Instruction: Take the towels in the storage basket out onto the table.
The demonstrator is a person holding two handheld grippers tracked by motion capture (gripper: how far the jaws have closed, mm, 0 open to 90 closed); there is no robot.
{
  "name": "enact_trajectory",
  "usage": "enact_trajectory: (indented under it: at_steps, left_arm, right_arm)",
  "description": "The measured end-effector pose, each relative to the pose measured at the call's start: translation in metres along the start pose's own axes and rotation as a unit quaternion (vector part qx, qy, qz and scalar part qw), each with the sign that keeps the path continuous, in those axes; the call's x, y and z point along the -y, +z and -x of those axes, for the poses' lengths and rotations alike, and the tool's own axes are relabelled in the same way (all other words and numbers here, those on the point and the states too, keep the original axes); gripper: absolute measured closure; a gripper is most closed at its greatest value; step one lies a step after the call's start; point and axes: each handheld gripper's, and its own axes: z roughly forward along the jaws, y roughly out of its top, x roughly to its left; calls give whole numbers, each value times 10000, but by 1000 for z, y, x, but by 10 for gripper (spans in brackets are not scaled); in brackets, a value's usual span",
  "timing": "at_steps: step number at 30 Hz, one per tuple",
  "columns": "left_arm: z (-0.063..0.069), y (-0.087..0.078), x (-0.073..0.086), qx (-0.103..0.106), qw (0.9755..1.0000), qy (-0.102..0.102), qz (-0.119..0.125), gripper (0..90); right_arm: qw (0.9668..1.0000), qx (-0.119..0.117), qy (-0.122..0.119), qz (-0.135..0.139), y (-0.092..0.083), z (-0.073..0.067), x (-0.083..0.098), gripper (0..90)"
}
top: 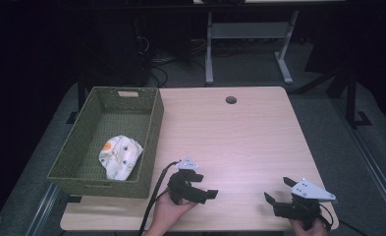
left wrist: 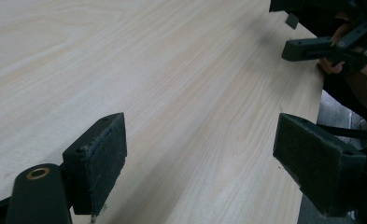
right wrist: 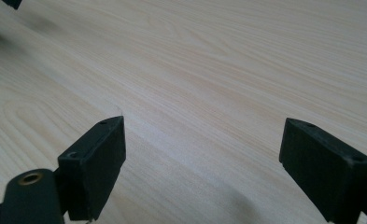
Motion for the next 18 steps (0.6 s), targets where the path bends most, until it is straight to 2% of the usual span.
enact_trajectory:
  at_steps: [4,13,18]
  left_arm:
    - [-7,-7,-9,-32,9999,-88,106,168]
    - [-9,-11,-22,-10,9997,-159,163,168]
    - [-6,-16,-30,-40,9997,-79,208,168]
  right_arm:
    - [10000,5,-23,-16,1,-1,0,142]
    - [10000,30,-2,-10,-1,1,0,142]
    - [10000,28,-11,-8,-1,0,0,142]
